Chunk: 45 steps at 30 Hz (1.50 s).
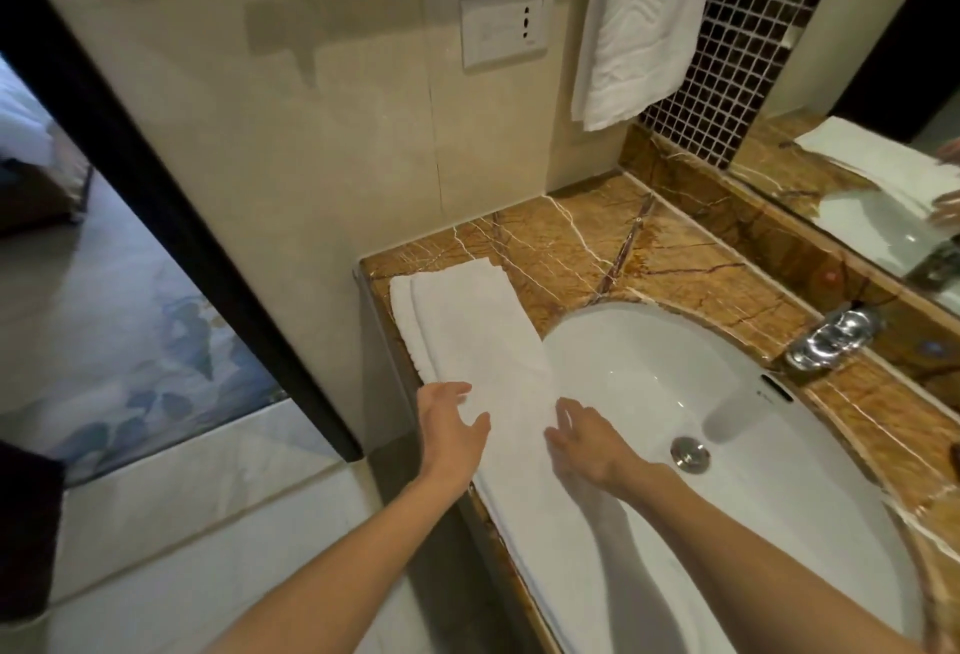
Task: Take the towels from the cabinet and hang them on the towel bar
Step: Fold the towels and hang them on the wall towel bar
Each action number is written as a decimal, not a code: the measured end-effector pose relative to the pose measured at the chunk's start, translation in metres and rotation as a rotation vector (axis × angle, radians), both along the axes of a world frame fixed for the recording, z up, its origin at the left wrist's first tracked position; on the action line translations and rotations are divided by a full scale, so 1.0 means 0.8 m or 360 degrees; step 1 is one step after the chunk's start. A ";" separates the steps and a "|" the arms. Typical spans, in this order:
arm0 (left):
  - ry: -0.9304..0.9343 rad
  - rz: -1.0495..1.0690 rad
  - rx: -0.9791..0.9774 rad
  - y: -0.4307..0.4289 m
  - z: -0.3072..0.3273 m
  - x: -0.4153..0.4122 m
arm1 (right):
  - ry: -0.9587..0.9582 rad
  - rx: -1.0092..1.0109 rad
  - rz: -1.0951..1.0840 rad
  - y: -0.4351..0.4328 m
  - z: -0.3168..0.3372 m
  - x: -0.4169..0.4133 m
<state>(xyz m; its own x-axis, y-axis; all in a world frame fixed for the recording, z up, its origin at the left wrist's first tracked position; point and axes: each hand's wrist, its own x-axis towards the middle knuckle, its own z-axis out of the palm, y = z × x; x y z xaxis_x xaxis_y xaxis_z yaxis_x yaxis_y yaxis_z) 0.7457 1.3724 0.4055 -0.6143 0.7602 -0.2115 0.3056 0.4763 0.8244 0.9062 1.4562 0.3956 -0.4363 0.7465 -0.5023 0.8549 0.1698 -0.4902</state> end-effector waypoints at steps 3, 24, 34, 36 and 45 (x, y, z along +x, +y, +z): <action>-0.0137 0.0154 -0.0017 0.002 0.002 0.007 | 0.0063 -0.0060 -0.0085 -0.003 -0.014 0.005; -0.0639 -0.0108 0.0231 0.027 0.032 0.013 | 0.0501 -0.0311 -0.0785 0.016 0.001 0.011; -0.0711 -0.0230 0.0485 0.056 0.113 0.018 | 0.0862 -0.0514 -0.1100 0.033 0.064 0.002; -0.0711 -0.0256 0.0524 0.061 0.135 0.018 | 0.0966 -0.0560 -0.1181 0.038 0.082 -0.002; -0.0932 -0.0154 0.0740 0.086 0.236 -0.019 | 0.1436 -0.0256 -0.1162 0.085 0.220 -0.020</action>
<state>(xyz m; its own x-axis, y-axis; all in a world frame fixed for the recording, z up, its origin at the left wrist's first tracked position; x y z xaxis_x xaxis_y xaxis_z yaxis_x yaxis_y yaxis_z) 0.7304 1.4412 0.5941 -0.4258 0.8959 -0.1269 -0.2216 0.0328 0.9746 0.8900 1.5238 0.5718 -0.1770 0.9231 -0.3414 0.0553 -0.3370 -0.9399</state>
